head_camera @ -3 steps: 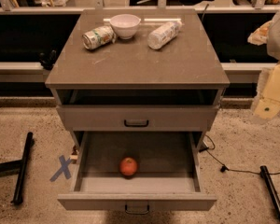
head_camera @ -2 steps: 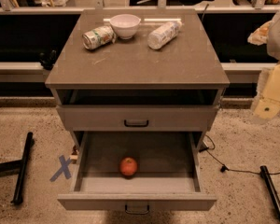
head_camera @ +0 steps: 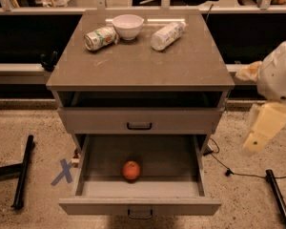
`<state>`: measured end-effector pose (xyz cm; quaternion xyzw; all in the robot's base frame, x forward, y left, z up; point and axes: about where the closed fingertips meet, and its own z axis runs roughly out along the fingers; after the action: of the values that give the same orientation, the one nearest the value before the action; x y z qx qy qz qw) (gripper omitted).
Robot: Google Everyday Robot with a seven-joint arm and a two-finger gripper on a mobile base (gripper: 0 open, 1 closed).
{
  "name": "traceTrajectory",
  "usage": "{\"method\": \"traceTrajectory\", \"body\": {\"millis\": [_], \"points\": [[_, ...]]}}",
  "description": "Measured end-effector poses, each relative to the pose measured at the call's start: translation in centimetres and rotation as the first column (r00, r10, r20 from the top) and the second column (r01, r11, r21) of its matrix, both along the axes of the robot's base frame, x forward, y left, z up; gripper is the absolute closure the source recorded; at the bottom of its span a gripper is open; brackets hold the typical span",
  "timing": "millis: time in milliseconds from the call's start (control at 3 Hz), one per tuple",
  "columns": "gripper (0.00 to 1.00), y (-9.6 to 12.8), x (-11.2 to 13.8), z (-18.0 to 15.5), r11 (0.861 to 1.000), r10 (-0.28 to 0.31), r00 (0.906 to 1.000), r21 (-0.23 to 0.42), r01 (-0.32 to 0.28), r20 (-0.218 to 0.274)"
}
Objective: Pick apple from middle drawer and place on counter
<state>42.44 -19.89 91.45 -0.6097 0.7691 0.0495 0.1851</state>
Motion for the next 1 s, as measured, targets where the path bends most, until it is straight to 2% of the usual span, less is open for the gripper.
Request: {"method": "traceTrajectory", "body": {"millis": [333, 667, 1000], "points": [[0.00, 3.6, -1.9, -4.8, 0.986, 0.037, 0.9941, 0.166, -0.020, -0.102], [0.00, 3.6, -1.9, -4.8, 0.986, 0.037, 0.9941, 0.166, -0.020, -0.102], [0.00, 3.5, -1.5, -6.4, 0.987, 0.031, 0.9966, 0.162, -0.019, -0.076]]}}
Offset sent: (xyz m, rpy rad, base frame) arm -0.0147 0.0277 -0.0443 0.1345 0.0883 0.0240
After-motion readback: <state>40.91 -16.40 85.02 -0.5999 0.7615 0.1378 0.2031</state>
